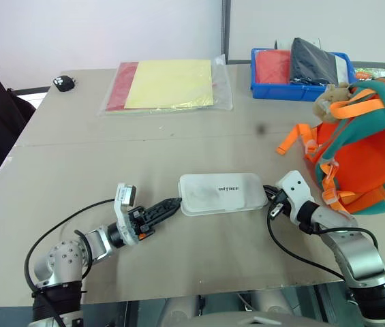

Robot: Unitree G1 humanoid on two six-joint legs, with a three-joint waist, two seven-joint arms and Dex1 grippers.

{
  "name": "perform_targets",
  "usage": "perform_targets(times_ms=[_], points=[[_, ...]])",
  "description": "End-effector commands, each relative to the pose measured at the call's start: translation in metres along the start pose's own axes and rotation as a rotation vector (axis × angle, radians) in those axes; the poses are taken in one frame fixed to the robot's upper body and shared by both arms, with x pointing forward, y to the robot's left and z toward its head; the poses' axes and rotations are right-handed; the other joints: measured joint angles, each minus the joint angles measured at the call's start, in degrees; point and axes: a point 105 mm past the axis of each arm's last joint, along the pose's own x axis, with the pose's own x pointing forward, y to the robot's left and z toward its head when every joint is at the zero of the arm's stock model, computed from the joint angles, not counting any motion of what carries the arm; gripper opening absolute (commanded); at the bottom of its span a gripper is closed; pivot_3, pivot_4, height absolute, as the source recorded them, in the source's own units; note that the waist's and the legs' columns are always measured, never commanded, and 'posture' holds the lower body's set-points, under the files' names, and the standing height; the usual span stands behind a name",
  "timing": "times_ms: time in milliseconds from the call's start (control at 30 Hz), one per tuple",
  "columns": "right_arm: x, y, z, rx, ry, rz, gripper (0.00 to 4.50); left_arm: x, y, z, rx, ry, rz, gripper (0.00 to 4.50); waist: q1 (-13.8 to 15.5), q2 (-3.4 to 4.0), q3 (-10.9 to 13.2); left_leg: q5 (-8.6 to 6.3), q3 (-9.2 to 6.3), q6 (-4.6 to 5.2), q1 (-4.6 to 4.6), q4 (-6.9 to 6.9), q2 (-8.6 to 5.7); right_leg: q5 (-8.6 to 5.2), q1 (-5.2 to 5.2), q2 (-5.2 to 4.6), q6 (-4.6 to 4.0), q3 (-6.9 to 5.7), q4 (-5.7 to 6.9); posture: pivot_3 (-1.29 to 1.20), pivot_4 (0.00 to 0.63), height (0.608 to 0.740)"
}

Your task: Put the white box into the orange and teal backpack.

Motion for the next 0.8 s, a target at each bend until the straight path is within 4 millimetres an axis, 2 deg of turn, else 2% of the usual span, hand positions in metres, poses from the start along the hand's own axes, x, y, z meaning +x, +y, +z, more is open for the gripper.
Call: perform_targets(times_ms=[33, 67, 100, 233, 433, 533, 567, 700, 800], points=[[-0.001, 0.012, 0.015, -0.031, -0.064, 0.054, 0.00, -0.001, 0.012, -0.012, -0.033, 0.034, 0.069, 4.39, 0.0, 0.00, 0.0, 0.00, 0.00, 0.00, 0.02, -0.04, 0.00, 0.00, 0.00, 0.00, 0.00, 0.00, 0.00, 0.00, 0.150, 0.740], [-0.001, 0.012, 0.015, -0.031, -0.064, 0.054, 0.00, -0.001, 0.013, -0.012, -0.035, 0.032, 0.072, 4.39, 0.0, 0.00, 0.0, 0.00, 0.00, 0.00, 0.02, -0.06, 0.00, 0.00, 0.00, 0.00, 0.00, 0.00, 0.00, 0.00, 0.150, 0.740], [-0.001, 0.012, 0.015, -0.030, -0.064, 0.054, 0.00, -0.001, 0.011, -0.013, -0.034, 0.034, 0.058, 4.15, 0.0, 0.00, 0.0, 0.00, 0.00, 0.00, 0.03, -0.08, 0.00, 0.00, 0.00, 0.00, 0.00, 0.00, 0.00, 0.00, 0.150, 0.740], [-0.001, 0.012, 0.016, -0.029, -0.065, 0.057, 0.00, 0.003, 0.011, -0.012, -0.036, 0.037, 0.064, 2.75, 0.1, -0.01, 0.0, 0.00, 0.00, 0.00, 0.00, -0.08, 0.00, 0.00, -0.01, 0.00, 0.00, 0.00, -0.06, 0.00, 0.150, 0.740], [-0.001, 0.013, 0.015, -0.036, -0.063, 0.061, 0.00, 0.002, -0.002, -0.008, -0.063, 0.001, -0.029, 2.75, 0.2, -0.02, 0.0, 0.00, 0.00, 0.00, -0.04, -0.11, 0.00, 0.00, -0.01, -0.01, 0.00, -0.01, -0.14, 0.00, 0.150, 0.740], [-0.001, 0.012, 0.015, -0.042, -0.061, 0.061, 0.00, -0.003, -0.015, -0.006, -0.075, 0.000, -0.101, 2.75, 0.1, -0.02, 0.0, 0.00, 0.00, 0.00, -0.05, -0.12, 0.00, 0.00, -0.03, -0.01, 0.00, -0.01, -0.16, 0.00, 0.150, 0.740], [-0.001, 0.012, 0.015, -0.042, -0.061, 0.061, 0.00, -0.006, -0.014, -0.008, -0.064, 0.010, -0.084, 2.75, 0.1, -0.02, 0.0, 0.00, 0.00, 0.00, -0.06, -0.13, 0.00, 0.00, -0.03, -0.01, 0.00, -0.01, -0.17, 0.00, 0.150, 0.740], [-0.001, 0.013, 0.015, -0.047, -0.062, 0.062, 0.00, -0.022, 0.024, -0.017, -0.027, 0.075, 0.168, 2.75, 0.1, -0.02, 0.0, 0.00, 0.00, -0.01, -0.05, -0.20, 0.01, 0.00, -0.05, 0.00, 0.00, -0.01, -0.22, 0.00, 0.150, 0.740], [-0.001, 0.013, 0.015, -0.045, -0.063, 0.058, 0.00, -0.038, 0.052, -0.014, 0.040, 0.079, 0.344, 2.75, 0.1, 0.07, 0.0, 0.00, 0.00, -0.01, -0.01, -0.21, 0.01, 0.00, -0.03, -0.01, 0.00, 0.00, -0.22, 0.00, 0.150, 0.740]])
